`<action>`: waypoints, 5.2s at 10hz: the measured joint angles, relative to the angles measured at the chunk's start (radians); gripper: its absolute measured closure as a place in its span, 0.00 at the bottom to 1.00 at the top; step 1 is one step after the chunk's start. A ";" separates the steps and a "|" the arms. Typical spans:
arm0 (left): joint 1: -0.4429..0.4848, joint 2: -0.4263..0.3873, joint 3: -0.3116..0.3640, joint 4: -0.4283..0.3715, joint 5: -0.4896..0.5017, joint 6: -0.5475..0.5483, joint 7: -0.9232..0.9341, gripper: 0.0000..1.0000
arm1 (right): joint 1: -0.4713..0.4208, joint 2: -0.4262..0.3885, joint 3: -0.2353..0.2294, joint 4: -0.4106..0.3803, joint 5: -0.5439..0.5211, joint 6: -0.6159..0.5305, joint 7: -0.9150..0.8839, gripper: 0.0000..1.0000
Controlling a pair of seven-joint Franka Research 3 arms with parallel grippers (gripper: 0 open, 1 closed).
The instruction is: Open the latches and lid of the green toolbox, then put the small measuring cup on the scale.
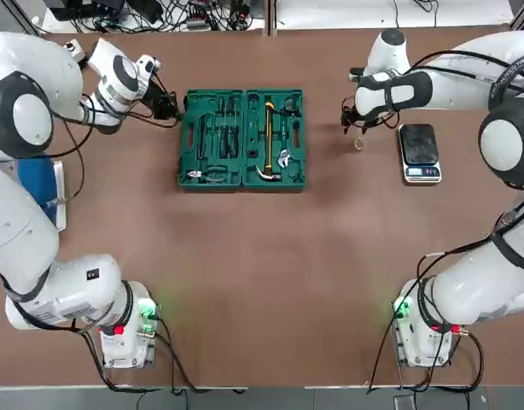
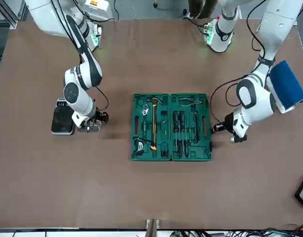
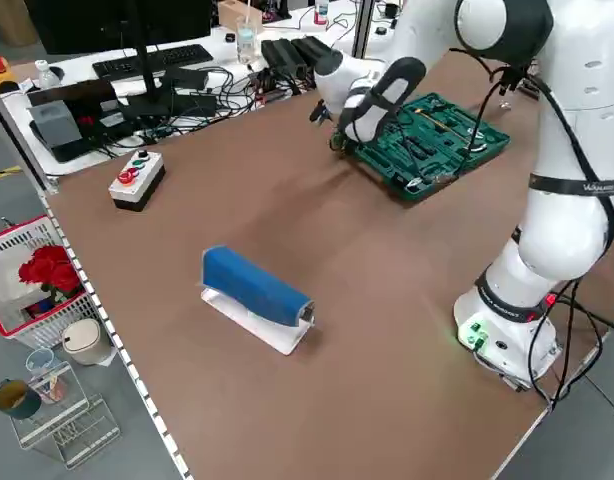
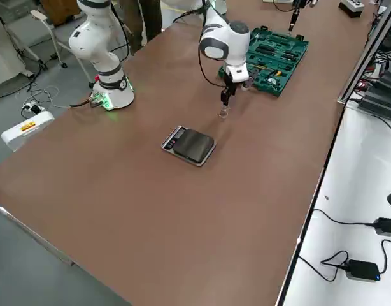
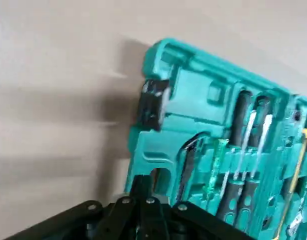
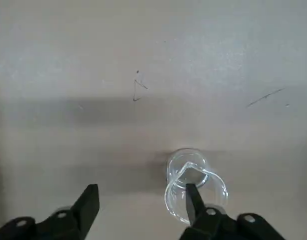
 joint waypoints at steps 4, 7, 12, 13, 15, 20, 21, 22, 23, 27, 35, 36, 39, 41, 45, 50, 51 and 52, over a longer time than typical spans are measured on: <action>0.121 -0.234 0.008 0.061 0.319 -0.309 -0.139 0.89 | -0.002 0.010 -0.004 -0.001 -0.004 0.007 0.000 0.29; 0.115 -0.270 0.015 0.251 0.507 -0.544 -0.343 0.64 | -0.004 0.025 -0.008 -0.002 -0.011 0.019 0.000 0.41; -0.071 -0.270 0.205 0.538 0.604 -0.788 -0.414 0.00 | -0.007 0.027 -0.016 -0.002 -0.019 0.020 0.001 0.70; -0.091 -0.272 0.212 0.570 0.604 -0.818 -0.438 0.00 | -0.010 0.028 -0.018 -0.002 -0.024 0.020 0.001 0.75; -0.136 -0.307 0.218 0.622 0.608 -0.901 -0.492 0.00 | -0.019 0.029 -0.018 -0.002 -0.032 0.020 0.001 0.86; -0.174 -0.342 0.216 0.626 0.716 -0.959 -0.493 0.00 | -0.026 0.026 -0.024 0.004 -0.038 0.014 0.001 0.93; -0.168 -0.341 0.217 0.626 0.693 -0.960 -0.493 0.00 | -0.026 0.026 -0.024 0.007 -0.038 0.006 0.001 0.93; -0.165 -0.337 0.221 0.625 0.674 -0.961 -0.493 0.00 | -0.027 0.026 -0.025 0.018 -0.038 -0.022 0.001 0.93; -0.165 -0.332 0.221 0.625 0.670 -0.961 -0.493 0.00 | -0.029 0.026 -0.025 0.034 -0.038 -0.055 0.002 0.93; -0.158 -0.315 0.229 0.625 0.670 -0.962 -0.491 0.00 | -0.046 0.011 -0.029 0.072 -0.046 -0.132 0.002 0.93; -0.161 -0.292 0.226 0.625 0.658 -0.962 -0.488 0.00 | -0.073 -0.159 -0.271 -0.033 -0.192 -0.183 -0.278 0.93; -0.160 -0.292 0.227 0.626 0.654 -0.962 -0.487 0.00 | -0.077 -0.166 -0.305 -0.070 -0.192 -0.136 -0.333 0.93; -0.150 -0.292 0.232 0.626 0.626 -0.962 -0.456 0.00 | -0.082 -0.167 -0.352 -0.149 -0.192 -0.017 -0.399 0.93; -0.150 -0.292 0.232 0.626 0.623 -0.962 -0.456 0.00 | -0.082 -0.167 -0.352 -0.164 -0.192 0.001 -0.400 0.93; -0.147 -0.289 0.233 0.626 0.623 -0.962 -0.455 0.00 | -0.082 -0.167 -0.352 -0.166 -0.192 0.006 -0.400 0.93; -0.147 -0.278 0.233 0.626 0.623 -0.961 -0.455 0.00 | -0.082 -0.165 -0.352 -0.183 -0.192 0.035 -0.400 0.90; -0.147 -0.276 0.233 0.626 0.623 -0.961 -0.455 0.00 | -0.082 -0.163 -0.352 -0.184 -0.192 0.035 -0.400 0.90; -0.147 -0.276 0.233 0.626 0.623 -0.961 -0.455 0.00 | -0.082 -0.162 -0.352 -0.184 -0.192 0.035 -0.400 0.90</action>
